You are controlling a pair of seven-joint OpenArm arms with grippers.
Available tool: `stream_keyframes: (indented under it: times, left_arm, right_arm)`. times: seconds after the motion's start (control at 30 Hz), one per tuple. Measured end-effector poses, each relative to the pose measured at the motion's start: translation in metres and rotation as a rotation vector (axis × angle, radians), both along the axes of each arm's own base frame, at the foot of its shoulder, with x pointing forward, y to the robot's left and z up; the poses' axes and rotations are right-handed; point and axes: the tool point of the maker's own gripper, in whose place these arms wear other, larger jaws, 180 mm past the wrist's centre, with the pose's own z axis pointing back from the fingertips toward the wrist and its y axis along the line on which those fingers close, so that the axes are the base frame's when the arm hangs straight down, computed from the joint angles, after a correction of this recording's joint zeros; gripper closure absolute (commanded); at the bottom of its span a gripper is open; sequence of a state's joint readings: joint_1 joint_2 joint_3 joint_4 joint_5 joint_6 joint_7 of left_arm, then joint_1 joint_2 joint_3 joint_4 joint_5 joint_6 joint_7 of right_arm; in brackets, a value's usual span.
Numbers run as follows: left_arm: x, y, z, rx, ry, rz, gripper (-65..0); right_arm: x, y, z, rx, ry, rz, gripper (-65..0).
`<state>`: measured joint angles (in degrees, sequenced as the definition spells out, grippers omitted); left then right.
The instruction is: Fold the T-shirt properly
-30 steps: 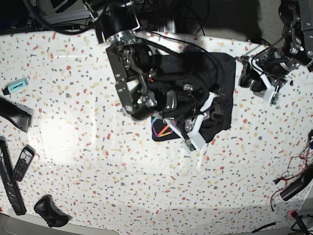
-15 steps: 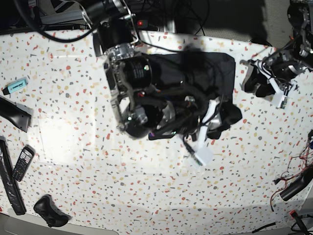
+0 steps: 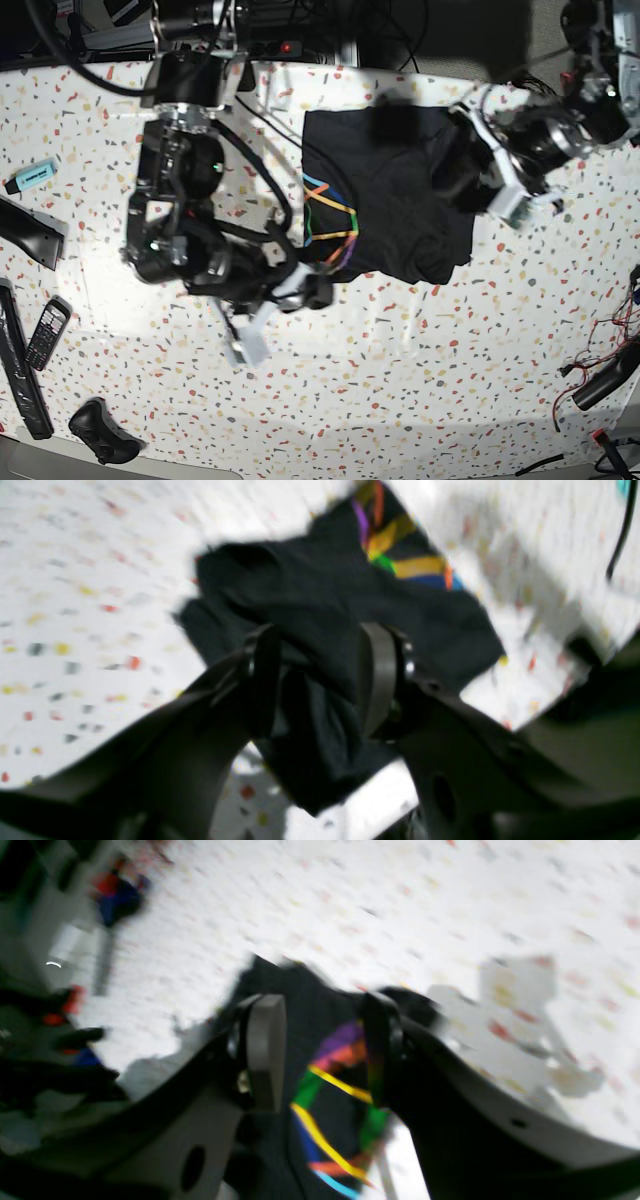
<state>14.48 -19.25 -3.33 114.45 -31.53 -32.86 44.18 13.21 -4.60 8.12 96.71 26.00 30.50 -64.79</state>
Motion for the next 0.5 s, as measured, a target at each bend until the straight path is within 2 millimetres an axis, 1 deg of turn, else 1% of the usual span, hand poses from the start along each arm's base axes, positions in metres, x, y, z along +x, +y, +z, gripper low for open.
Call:
stream_keyframes:
  times: [0.07, 0.13, 0.27, 0.37, 0.5]
  left_arm:
    - [-0.008, -0.015, -0.009, 0.040, 0.007, -0.054, -24.1]
    - [-0.011, -0.029, -0.012, 0.023, 0.014, -0.066, -24.2]
    - [-0.012, -0.040, -0.016, 0.041, 0.014, -0.062, -24.1]
    - [-0.013, -0.051, -0.020, 0.071, -0.005, -0.067, -24.1]
    - [-0.008, -0.058, -0.025, 0.157, -0.048, -0.036, -24.1]
  right_arm:
    - [-0.005, -0.022, -0.013, -0.026, 0.029, -0.040, -25.0]
    - [-0.011, -0.043, -0.025, -0.053, 0.057, -0.076, -25.0]
    - [-0.022, -0.083, -0.043, -0.114, 0.099, -0.136, -25.0]
    - [-0.030, -0.105, -0.051, -0.144, 0.123, -0.168, -25.0]
    - [-0.038, -0.124, -0.057, -0.153, 0.145, -0.203, -25.0]
